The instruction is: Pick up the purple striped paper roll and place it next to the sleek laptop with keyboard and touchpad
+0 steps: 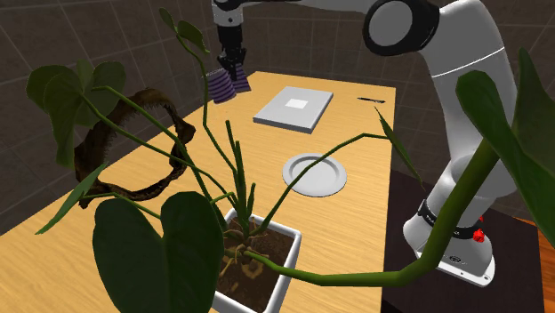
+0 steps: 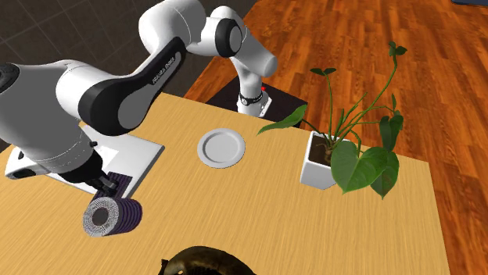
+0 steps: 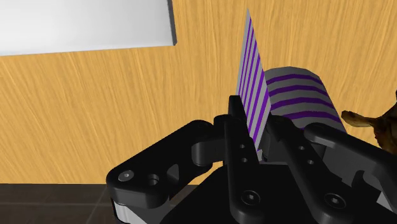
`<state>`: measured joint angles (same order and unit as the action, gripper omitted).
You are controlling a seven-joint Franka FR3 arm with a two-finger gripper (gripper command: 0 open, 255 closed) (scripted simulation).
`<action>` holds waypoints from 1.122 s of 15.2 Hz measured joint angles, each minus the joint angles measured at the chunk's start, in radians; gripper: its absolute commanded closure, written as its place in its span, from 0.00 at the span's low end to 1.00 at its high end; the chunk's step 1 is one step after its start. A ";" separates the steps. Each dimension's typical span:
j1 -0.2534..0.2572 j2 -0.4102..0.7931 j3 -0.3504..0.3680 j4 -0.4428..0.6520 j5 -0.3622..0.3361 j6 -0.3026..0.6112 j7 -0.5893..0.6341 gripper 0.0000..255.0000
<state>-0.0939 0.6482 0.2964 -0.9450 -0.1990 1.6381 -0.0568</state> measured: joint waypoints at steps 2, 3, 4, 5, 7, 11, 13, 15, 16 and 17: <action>0.014 0.083 -0.011 0.140 -0.011 -0.056 -0.020 1.00; 0.012 0.090 -0.012 0.141 -0.012 -0.050 -0.023 1.00; 0.008 0.083 -0.011 0.116 -0.011 -0.033 -0.021 1.00; 0.004 0.079 -0.011 0.093 -0.011 -0.014 -0.020 1.00; -0.002 0.072 -0.010 0.056 -0.010 0.016 -0.019 1.00; -0.018 0.046 -0.008 -0.045 -0.007 0.089 -0.012 1.00; -0.022 0.039 -0.007 -0.081 -0.006 0.117 -0.009 1.00; -0.027 0.036 -0.007 -0.110 -0.006 0.143 -0.008 1.00; -0.029 0.036 -0.008 -0.124 -0.007 0.158 -0.007 1.00; -0.030 0.039 -0.008 -0.136 -0.008 0.172 -0.006 1.00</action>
<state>-0.1236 0.6873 0.2883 -1.0812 -0.2067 1.8104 -0.0625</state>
